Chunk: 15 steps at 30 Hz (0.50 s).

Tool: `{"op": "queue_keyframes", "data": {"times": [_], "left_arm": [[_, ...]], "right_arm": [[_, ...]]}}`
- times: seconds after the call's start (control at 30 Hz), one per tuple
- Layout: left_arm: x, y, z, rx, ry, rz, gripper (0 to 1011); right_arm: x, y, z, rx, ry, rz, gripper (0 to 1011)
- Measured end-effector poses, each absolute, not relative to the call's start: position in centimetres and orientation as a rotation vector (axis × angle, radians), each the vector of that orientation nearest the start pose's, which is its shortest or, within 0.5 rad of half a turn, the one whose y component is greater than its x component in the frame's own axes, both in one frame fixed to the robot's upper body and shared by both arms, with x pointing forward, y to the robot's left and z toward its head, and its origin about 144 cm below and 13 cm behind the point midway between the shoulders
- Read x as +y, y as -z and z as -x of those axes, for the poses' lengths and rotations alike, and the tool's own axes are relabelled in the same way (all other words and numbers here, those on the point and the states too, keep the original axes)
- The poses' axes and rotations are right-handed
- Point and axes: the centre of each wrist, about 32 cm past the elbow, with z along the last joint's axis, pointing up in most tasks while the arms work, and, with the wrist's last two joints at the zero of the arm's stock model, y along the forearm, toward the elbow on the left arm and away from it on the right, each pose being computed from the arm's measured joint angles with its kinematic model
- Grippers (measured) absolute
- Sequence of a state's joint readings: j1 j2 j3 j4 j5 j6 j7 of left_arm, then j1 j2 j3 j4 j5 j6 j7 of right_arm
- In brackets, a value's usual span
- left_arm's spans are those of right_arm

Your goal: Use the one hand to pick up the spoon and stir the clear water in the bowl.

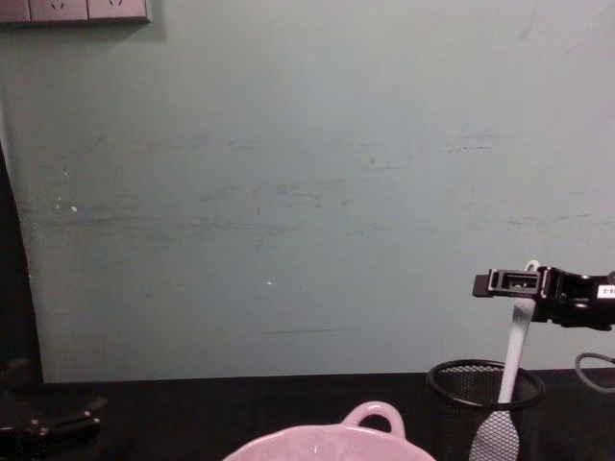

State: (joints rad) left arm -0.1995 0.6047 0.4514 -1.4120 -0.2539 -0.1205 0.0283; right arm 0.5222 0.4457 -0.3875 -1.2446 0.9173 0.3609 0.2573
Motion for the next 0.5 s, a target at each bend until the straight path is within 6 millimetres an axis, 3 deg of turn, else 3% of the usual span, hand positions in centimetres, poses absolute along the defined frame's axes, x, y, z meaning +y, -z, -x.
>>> {"op": "queue_keyframes", "data": {"times": [0.5], "left_arm": [[30.97,-113.98,-48.86,-0.285,-1.248,-0.304,1011]], "right_arm": [[-29.42,-122.38,-58.3,0.48,1.036,-0.046,536]]}}
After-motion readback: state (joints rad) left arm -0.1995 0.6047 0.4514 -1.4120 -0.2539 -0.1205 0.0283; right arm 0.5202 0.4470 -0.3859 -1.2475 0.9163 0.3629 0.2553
